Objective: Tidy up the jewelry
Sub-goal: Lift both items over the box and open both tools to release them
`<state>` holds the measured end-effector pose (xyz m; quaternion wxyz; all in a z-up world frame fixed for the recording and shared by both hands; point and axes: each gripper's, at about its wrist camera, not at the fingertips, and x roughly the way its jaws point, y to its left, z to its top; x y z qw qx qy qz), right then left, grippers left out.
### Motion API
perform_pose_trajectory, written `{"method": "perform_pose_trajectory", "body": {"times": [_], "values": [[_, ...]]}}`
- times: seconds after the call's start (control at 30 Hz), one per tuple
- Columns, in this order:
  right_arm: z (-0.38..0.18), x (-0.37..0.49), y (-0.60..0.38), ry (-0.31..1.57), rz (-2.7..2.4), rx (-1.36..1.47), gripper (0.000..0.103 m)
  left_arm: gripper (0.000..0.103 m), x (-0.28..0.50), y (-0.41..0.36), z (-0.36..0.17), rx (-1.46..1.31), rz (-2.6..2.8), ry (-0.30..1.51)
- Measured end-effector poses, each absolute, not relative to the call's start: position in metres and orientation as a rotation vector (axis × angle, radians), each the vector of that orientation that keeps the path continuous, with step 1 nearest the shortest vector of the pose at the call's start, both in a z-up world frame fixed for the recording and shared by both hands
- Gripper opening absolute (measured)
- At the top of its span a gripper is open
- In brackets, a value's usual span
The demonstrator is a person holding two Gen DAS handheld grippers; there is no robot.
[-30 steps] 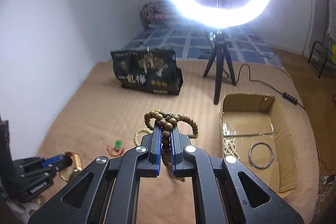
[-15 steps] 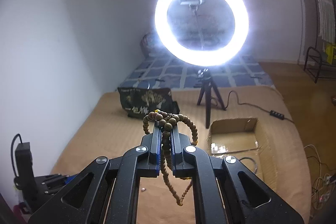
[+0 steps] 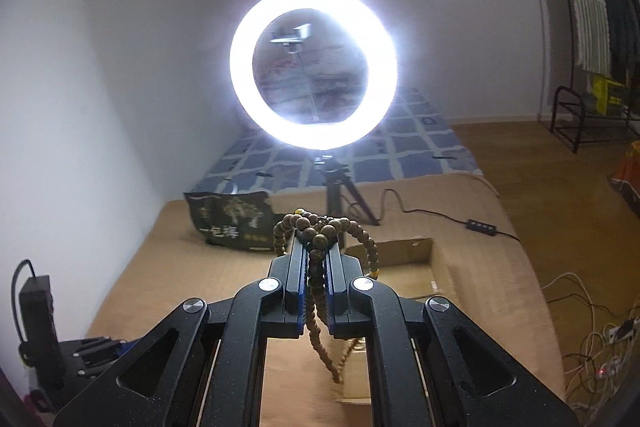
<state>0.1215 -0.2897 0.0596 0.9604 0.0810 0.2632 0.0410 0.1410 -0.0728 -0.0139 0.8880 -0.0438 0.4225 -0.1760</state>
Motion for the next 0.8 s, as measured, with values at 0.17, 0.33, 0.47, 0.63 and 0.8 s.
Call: {"method": "perform_pose_trajectory", "body": {"times": [0.17,0.33,0.47,0.63,0.8], "values": [[0.051,0.120,-0.319,0.545,0.036,0.172,0.006,0.008,0.154,-0.104,-0.010,-0.054,-0.403,0.867],[0.039,0.122,-0.348,0.569,0.009,0.200,0.006,0.008,0.172,-0.134,-0.010,-0.039,-0.433,0.866],[0.030,0.124,-0.363,0.588,0.002,0.210,0.006,0.008,0.190,-0.157,-0.016,-0.030,-0.448,0.876],[0.018,0.132,-0.375,0.620,0.011,0.216,0.006,0.008,0.215,-0.179,-0.027,-0.031,-0.457,0.895],[0.006,0.137,-0.382,0.648,0.024,0.208,0.006,0.008,0.237,-0.200,-0.038,-0.020,-0.459,0.907]]}}
